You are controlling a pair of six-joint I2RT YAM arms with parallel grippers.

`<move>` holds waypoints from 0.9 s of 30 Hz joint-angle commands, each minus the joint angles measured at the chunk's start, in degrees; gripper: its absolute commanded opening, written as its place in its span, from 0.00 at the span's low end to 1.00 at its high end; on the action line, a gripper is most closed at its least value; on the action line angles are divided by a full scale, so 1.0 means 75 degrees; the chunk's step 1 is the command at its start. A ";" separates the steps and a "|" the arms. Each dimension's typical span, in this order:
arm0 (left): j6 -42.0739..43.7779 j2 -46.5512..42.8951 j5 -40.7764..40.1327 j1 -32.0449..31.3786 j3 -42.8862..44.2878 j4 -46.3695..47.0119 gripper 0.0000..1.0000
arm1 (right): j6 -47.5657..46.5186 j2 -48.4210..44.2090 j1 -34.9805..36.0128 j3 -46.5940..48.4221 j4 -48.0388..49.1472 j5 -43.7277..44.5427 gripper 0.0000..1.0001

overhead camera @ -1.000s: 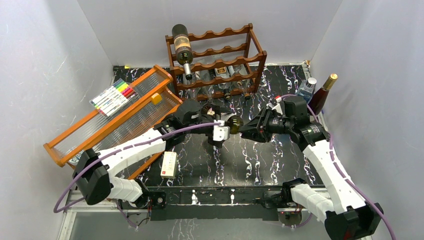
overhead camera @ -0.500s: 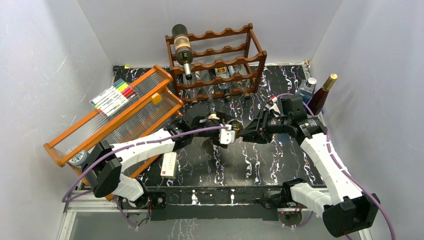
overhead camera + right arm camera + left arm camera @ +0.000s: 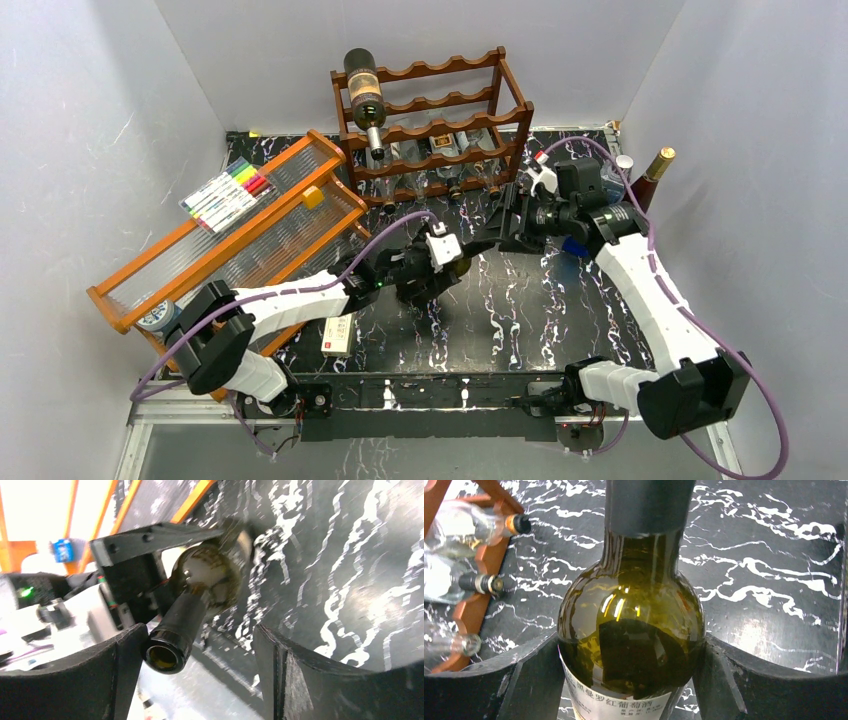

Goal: Take the wine bottle off the wine rack

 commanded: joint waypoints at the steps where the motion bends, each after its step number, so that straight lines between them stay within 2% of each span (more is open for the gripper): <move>1: -0.1861 -0.0061 -0.0958 0.0020 0.0279 0.1103 0.00 | -0.1294 0.0391 0.0004 0.0380 0.0542 0.0915 0.87; 7: -0.2842 0.0169 -0.1696 0.0022 0.0706 0.0626 0.00 | -0.1444 0.0344 0.0075 0.0145 0.1452 0.0819 0.88; 13: -0.2992 0.0328 -0.1660 0.0024 0.0828 0.0498 0.00 | -0.1343 0.0631 0.0224 0.0065 0.2035 0.0980 0.88; 17: -0.3072 0.0340 -0.1544 0.0024 0.0868 0.0394 0.00 | -0.0912 0.0838 0.0708 -0.0053 0.2777 0.1454 0.83; 22: -0.3220 0.0301 -0.1481 0.0024 0.0851 0.0367 0.00 | -0.0834 0.1093 0.1405 -0.0128 0.3174 0.2285 0.73; 25: -0.3272 0.0273 -0.1434 0.0012 0.0830 0.0329 0.00 | -0.0679 0.1217 0.1485 -0.0295 0.3336 0.2367 0.57; 27: -0.3275 0.0217 -0.1428 0.0012 0.0796 0.0288 0.00 | -0.0642 0.1184 0.1484 -0.0353 0.3324 0.2531 0.51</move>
